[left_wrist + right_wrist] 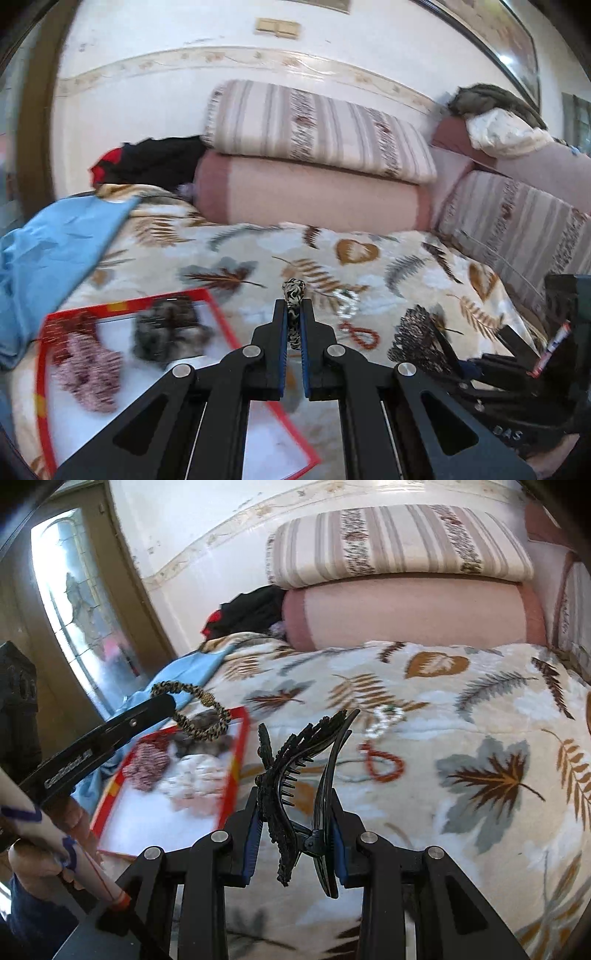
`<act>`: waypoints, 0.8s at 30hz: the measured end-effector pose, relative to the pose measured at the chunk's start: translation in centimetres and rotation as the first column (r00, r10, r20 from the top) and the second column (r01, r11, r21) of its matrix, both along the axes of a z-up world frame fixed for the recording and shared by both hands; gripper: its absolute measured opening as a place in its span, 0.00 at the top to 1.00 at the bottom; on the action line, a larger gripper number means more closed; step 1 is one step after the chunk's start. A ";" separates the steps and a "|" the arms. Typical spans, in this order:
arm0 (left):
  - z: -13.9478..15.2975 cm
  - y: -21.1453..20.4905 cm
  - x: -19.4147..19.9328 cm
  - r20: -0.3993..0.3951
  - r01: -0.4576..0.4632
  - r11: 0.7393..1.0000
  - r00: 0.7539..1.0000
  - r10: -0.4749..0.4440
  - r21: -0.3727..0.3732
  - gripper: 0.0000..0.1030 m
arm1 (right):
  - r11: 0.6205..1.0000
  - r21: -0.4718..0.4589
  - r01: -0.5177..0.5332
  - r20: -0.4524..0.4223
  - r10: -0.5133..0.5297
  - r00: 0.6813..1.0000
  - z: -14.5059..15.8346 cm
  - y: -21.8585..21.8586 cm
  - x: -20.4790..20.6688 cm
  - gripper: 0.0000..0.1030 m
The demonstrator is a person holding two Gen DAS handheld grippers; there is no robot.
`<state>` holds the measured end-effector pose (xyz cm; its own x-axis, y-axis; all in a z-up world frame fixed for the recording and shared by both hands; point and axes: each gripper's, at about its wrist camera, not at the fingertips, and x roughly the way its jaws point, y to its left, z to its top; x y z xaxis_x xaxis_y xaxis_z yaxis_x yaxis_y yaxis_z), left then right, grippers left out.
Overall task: Organize jewelry
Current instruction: 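Carry the hair tie and claw clip in both tools over the tray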
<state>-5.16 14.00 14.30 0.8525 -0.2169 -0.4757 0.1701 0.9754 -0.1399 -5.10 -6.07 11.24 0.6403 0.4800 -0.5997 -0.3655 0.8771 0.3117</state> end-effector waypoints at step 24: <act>-4.9 13.7 -3.8 -0.084 -0.436 0.886 0.888 0.452 0.157 0.94 | 0.948 -0.107 -0.299 0.001 0.301 0.954 0.1 18.4 -1.8 0.66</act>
<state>-8.93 27.71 9.43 0.7824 0.2420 -0.5739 -0.2947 0.9556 0.0013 -6.87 12.35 11.34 0.4870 0.5864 -0.6472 -0.6209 0.7537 0.2157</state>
